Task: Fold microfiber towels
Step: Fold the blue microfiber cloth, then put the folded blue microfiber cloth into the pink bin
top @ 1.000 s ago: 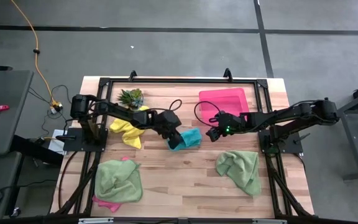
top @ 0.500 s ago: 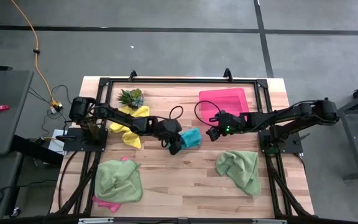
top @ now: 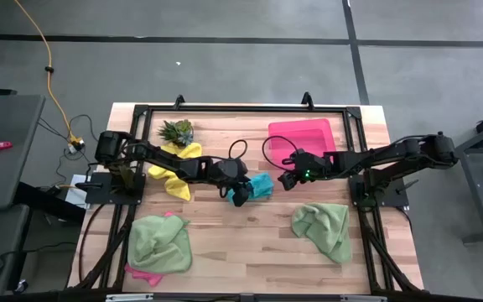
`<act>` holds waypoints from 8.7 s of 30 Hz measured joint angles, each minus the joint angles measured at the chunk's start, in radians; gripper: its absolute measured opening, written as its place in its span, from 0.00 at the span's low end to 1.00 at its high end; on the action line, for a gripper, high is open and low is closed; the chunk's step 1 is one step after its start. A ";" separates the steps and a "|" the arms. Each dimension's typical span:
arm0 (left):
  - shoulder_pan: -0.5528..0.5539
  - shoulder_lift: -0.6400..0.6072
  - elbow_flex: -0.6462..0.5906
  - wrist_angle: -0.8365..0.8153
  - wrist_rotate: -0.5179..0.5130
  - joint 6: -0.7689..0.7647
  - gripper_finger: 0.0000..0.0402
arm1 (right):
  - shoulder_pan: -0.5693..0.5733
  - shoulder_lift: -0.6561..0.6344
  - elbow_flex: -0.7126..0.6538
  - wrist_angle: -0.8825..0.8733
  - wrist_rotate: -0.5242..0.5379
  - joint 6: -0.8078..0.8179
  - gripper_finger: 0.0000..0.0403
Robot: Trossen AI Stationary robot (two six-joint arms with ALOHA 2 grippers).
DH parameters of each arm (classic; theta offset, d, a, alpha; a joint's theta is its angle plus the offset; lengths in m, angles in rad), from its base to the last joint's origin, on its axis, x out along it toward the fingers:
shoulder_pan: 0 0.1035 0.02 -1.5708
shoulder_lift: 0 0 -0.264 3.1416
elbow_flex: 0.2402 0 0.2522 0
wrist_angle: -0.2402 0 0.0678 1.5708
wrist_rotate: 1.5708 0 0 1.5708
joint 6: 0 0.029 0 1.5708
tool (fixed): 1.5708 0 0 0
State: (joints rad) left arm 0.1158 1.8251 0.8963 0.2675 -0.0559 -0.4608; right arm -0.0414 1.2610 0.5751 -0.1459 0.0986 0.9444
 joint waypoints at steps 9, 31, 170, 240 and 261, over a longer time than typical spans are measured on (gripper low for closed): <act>-0.024 0.066 -0.001 0.064 0.022 -0.041 0.45 | 0.000 0.000 0.000 0.000 0.000 -0.003 0.60; 0.084 -0.065 0.000 -0.005 0.229 -0.100 0.02 | 0.000 0.000 0.000 -0.013 0.000 -0.011 0.60; -0.006 -0.015 -0.273 0.206 -0.101 0.117 0.00 | 0.069 0.003 0.000 0.240 0.025 -0.152 0.60; -0.194 0.087 -0.166 0.192 -0.102 0.047 0.00 | 0.075 0.381 0.009 0.430 -0.335 0.199 0.78; -0.156 0.096 -0.158 0.183 -0.101 0.047 0.00 | 0.076 0.367 0.005 0.415 -0.390 0.162 0.04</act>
State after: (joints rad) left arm -0.0407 1.9209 0.7387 0.4507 -0.1573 -0.4139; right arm 0.0345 1.6283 0.5800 0.2686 -0.2915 1.1060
